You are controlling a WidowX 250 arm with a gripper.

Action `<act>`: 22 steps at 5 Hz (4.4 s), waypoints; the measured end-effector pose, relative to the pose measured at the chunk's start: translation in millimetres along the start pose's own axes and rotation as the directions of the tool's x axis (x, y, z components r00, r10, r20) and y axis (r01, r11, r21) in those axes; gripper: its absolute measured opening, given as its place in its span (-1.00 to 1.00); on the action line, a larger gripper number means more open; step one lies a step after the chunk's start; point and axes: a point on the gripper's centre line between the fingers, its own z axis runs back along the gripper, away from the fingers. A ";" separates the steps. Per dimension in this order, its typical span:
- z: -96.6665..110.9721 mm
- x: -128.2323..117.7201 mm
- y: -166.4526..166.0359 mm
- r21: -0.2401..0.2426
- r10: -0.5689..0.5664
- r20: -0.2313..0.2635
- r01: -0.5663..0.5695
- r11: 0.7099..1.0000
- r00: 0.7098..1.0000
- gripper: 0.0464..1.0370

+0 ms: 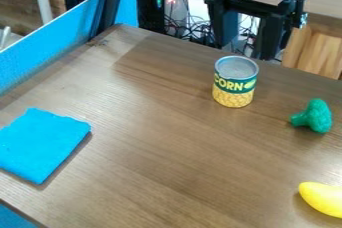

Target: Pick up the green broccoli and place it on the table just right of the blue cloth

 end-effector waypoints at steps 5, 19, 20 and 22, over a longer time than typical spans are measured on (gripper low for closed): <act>-110.0 56.7 5.2 0.025 -0.463 -0.046 0.464 0.886 0.885 0.93; -66.1 -82.8 38.2 0.161 0.030 0.030 -0.034 0.986 0.999 0.55; -79.4 -103.4 84.4 0.188 0.159 0.018 -0.160 0.969 0.987 0.55; -78.1 -93.9 165.3 0.241 0.390 0.149 -0.415 0.877 0.909 0.55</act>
